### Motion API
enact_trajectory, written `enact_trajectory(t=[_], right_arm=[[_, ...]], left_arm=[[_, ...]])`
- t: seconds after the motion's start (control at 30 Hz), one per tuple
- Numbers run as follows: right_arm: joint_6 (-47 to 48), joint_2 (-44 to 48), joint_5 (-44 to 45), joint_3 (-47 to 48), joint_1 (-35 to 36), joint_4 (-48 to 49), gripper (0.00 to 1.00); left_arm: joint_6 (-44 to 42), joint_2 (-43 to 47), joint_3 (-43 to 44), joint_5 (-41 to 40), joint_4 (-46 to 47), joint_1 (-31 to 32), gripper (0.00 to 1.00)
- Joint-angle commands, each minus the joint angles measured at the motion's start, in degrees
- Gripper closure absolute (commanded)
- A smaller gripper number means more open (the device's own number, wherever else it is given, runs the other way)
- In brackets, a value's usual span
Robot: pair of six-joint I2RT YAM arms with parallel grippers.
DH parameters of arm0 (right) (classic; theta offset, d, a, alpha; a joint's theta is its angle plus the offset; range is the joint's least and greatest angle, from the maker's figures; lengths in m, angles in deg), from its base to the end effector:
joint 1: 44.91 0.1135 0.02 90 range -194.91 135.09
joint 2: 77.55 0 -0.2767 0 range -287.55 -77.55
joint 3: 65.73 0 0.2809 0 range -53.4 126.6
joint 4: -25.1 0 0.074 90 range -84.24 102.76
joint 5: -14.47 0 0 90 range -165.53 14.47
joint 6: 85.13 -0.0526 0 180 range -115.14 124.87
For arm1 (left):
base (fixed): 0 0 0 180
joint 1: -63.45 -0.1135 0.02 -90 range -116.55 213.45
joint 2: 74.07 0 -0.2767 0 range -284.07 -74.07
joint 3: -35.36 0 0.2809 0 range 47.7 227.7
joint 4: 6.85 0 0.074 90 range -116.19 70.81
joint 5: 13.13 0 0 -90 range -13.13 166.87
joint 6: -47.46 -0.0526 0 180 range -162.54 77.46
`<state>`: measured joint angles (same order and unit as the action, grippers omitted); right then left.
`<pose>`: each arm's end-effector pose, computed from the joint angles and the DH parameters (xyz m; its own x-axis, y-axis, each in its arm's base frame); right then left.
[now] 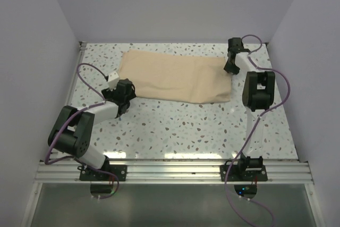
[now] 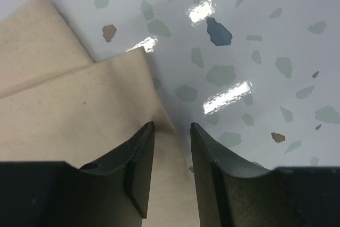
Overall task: Open and lay out the surgical kit
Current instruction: Open the surgical kit at the center of the board.
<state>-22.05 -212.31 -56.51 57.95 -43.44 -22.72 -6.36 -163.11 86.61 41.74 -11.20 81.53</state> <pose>0.5547 -0.0029 0.1500 -0.6980 0.4103 -0.5869 0.5160 0.8565 -0.0150 0.3175 -0.0718 0.1395 -0.4252 -0.3691 -0.8264 -0.4991 0.8573 -0.1261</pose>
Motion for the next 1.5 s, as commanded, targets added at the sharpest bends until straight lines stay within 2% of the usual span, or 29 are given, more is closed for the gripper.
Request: enact_trajectory(t=[0.0, 0.07, 0.23, 0.33, 0.53, 0.8, 0.97, 1.23, 1.33, 1.47], right_arm=[[-0.3, 3.5, 1.1, -2.5, -0.6, 0.3, 0.64], [-0.3, 2.7, 0.2, -2.0, -0.6, 0.1, 0.68], [0.0, 1.7, -1.2, -0.7, -0.7, 0.7, 0.92], [0.1, 0.4, -1.9, 0.5, -0.6, 0.4, 1.0], [0.1, 1.6, -3.0, 0.7, -0.7, 1.7, 1.0], [1.4, 15.6, -4.4, -4.7, 2.7, 5.5, 1.0], [2.6, 21.1, -1.5, -4.5, 6.6, 4.9, 1.0], [2.0, 25.3, -3.7, -3.8, 12.4, 1.9, 1.0], [1.9, 29.0, -3.6, -7.3, 18.3, 1.6, 1.0], [-0.6, 38.1, -3.8, -17.4, 22.2, 2.4, 1.0]], left_arm=[[-0.9, -0.3, 2.1, -2.6, 1.0, 0.6, 0.08], [-0.9, -0.4, 2.1, -2.7, 1.0, 0.6, 0.08], [-0.9, -0.4, 2.2, -2.7, 0.9, 0.6, 0.08], [-0.9, -0.4, 2.2, -2.7, 0.9, 0.7, 0.08], [-0.9, -0.4, 2.3, -2.7, 0.8, 0.6, 0.08], [0.4, 0.5, 2.3, -4.4, -0.2, 0.6, 0.04], [-0.1, 2.1, 2.2, -4.5, -1.4, 0.6, 0.04], [0.0, 14.0, 3.4, -4.7, -7.9, 0.7, 0.04], [0.0, 20.2, 5.0, -4.8, -14.0, 0.7, 0.03], [0.1, 26.9, 7.2, -4.6, -19.8, 0.8, 0.02]])
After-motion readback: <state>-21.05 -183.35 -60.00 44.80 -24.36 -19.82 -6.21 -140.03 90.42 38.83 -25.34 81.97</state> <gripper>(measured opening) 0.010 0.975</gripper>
